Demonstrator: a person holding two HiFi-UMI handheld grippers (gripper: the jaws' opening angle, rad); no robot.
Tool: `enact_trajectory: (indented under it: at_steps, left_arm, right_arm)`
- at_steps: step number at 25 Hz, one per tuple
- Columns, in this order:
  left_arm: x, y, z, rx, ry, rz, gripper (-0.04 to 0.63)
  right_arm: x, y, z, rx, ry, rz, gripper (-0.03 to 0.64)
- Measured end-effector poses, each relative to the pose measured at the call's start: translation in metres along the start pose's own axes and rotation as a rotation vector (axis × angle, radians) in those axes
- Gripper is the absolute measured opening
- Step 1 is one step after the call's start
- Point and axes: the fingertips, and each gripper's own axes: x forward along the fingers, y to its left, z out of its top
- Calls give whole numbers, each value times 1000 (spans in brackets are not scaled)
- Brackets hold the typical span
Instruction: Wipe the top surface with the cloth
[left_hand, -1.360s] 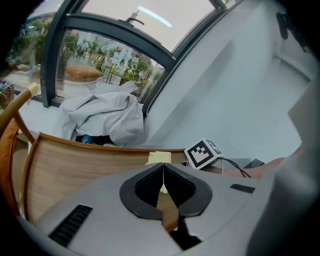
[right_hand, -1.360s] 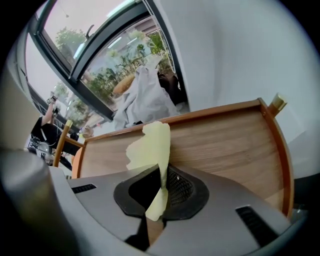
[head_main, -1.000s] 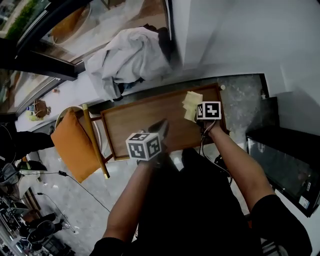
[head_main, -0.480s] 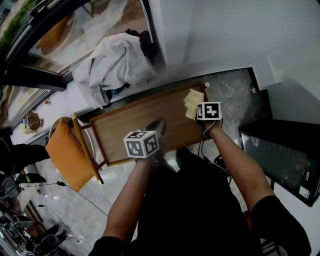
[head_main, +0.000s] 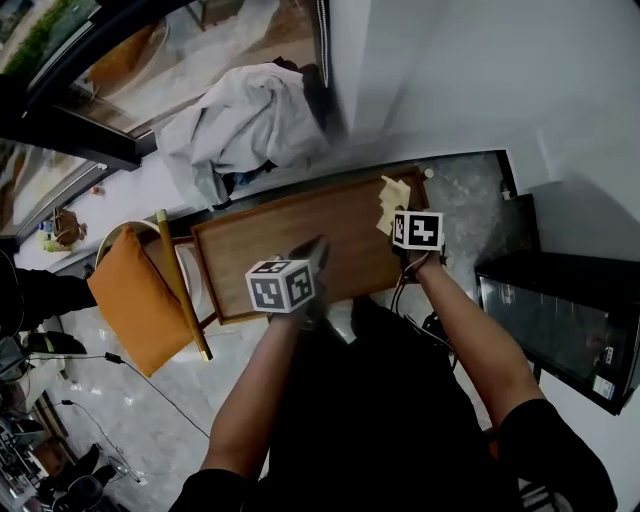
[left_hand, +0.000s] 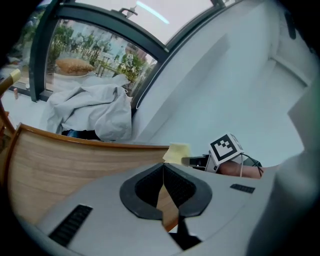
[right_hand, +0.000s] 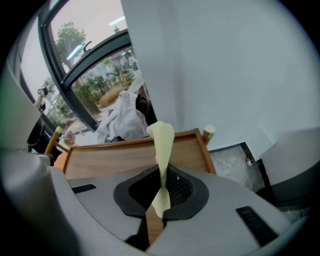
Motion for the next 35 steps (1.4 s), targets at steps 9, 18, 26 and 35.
enact_trajectory:
  at_steps: [9,18,26,35]
  left_arm:
    - [-102,85,13,-68,-99,122,12]
    - [-196,155,16,-102,-155,197,12]
    - [-238,186,8,-116,-155,225,12]
    - [-246,189,0,-104,-124,227,12]
  right_arm:
    - [6,213,-8,-121,15,284,34]
    - [29,390,-59,-202,97,471,34]
    - [43,475,-97,-264,163,561,33]
    - [71,468,-119,-313,235,482,34]
